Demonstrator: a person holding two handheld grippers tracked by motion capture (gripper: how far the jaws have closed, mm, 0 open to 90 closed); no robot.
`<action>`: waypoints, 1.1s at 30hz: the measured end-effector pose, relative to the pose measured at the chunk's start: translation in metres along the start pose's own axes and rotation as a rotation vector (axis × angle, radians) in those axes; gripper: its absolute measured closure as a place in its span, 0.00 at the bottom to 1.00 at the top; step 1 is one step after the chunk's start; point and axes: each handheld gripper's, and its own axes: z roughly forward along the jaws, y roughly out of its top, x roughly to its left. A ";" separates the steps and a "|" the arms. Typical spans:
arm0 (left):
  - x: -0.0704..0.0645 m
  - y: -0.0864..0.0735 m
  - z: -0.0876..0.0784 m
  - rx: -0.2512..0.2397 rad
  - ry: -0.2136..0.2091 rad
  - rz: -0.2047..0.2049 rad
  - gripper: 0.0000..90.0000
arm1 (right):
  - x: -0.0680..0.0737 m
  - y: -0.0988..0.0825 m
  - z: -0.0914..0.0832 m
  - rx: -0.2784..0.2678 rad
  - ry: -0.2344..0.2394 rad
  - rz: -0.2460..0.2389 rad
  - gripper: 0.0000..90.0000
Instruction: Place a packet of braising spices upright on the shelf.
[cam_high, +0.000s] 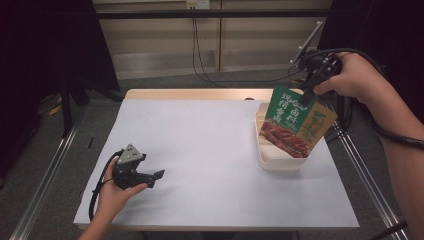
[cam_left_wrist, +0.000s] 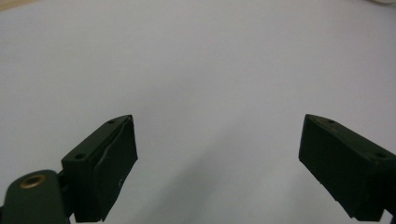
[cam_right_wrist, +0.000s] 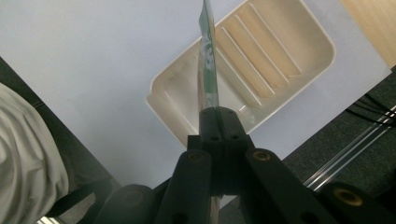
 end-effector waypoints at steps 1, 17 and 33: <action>0.000 0.000 0.000 0.000 -0.003 -0.007 0.13 | 0.001 0.000 0.001 0.003 0.002 0.014 1.00; 0.000 0.000 0.000 0.008 0.003 -0.001 0.13 | -0.001 0.000 0.010 0.022 0.008 0.013 1.00; 0.000 0.000 -0.001 0.004 0.003 -0.002 0.13 | -0.004 0.001 0.023 0.019 0.014 0.024 1.00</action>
